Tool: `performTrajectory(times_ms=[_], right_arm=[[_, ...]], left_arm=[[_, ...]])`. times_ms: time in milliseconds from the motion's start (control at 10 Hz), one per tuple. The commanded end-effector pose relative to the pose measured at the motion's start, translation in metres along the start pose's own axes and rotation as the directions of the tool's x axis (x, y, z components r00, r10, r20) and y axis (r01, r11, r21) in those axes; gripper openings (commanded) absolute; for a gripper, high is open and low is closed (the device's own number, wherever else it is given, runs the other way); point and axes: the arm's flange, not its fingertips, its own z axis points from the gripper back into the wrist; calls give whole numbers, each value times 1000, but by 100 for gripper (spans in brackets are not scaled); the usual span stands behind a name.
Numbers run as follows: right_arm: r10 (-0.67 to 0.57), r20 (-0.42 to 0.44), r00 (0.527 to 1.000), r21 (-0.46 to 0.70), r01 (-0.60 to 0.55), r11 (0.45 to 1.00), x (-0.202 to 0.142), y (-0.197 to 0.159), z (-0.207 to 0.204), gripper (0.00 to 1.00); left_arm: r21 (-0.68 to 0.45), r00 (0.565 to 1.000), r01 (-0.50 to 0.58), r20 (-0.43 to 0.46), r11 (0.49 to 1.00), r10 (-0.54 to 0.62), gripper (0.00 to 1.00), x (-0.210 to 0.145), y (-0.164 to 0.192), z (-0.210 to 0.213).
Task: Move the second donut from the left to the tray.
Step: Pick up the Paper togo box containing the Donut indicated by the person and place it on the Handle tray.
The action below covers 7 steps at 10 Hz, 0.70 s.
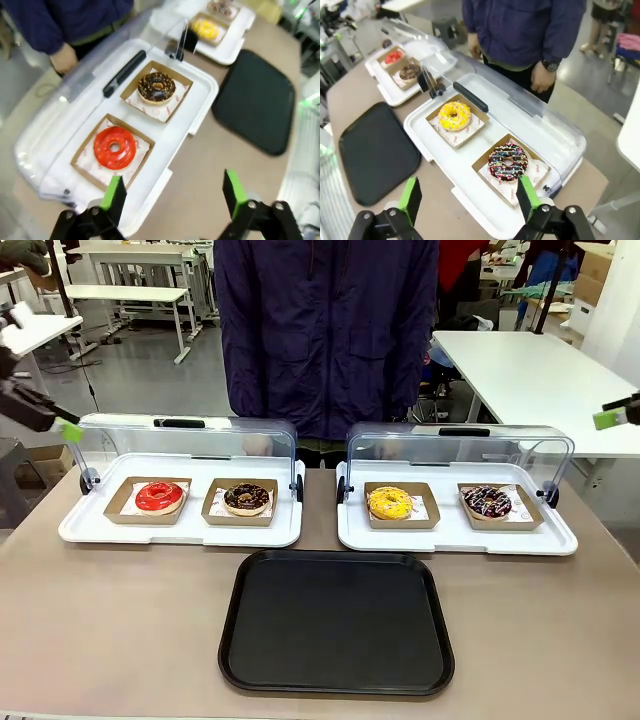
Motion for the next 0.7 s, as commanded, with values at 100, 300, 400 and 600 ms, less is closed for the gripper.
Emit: performTrajectory(times_ms=[100,300,400,600], right_arm=[[38,72,997,58,-42,997,-15,-16,-2,100],[26,73,997,50,-30,998,-26,-16,2,100],[25,76,997,49,-28,998,-29,-16,4,100],[28,91,995,52,-33,998,-31,-14,6,100]], left_arm=[[-18,995,58,83,998,-56,100,-30,27,10],[3,993,72,90,997,-72,100,-40,24,18],[14,990,91,109,996,-92,100,-42,21,23],[29,984,96,149,995,-100,100,-44,11,33]])
